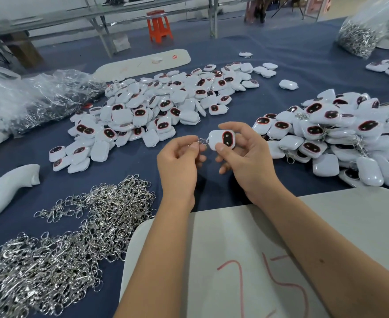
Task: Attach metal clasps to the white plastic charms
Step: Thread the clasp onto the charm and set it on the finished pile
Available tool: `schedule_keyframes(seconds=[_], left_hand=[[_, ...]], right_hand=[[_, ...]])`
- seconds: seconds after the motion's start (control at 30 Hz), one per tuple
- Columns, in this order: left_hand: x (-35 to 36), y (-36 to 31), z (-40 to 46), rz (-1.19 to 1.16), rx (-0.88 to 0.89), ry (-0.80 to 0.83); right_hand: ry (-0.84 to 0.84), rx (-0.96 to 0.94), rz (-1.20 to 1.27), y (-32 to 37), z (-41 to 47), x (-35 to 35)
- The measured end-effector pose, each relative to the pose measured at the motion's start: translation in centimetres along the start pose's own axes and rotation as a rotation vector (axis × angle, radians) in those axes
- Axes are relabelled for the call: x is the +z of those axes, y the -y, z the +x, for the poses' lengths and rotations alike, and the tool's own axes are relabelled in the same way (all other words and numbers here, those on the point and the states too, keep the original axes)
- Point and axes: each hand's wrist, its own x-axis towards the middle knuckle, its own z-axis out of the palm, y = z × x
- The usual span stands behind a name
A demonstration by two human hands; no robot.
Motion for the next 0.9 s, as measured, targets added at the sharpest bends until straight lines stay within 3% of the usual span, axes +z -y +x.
schedule_keyframes(seconds=[0.17, 0.33, 0.53, 0.9], left_hand=[[-0.50, -0.81, 0.05, -0.096, -0.140, 0.117], [-0.34, -0.87, -0.25, -0.025, -0.040, 0.203], [0.03, -0.36, -0.21, 0.063, 0.081, 0.094], [-0.37, -0.95, -0.59, 0.804, 0.618, 0.022]], right_hand=[[0.070, 0.006, 0.097, 0.19, 0.05, -0.15], [0.082, 0.036, 0.150, 0.37, 0.05, -0.28], [0.071, 0.048, 0.156, 0.32, 0.07, -0.30], [0.026, 0.023, 0.095, -0.03, 0.03, -0.32]])
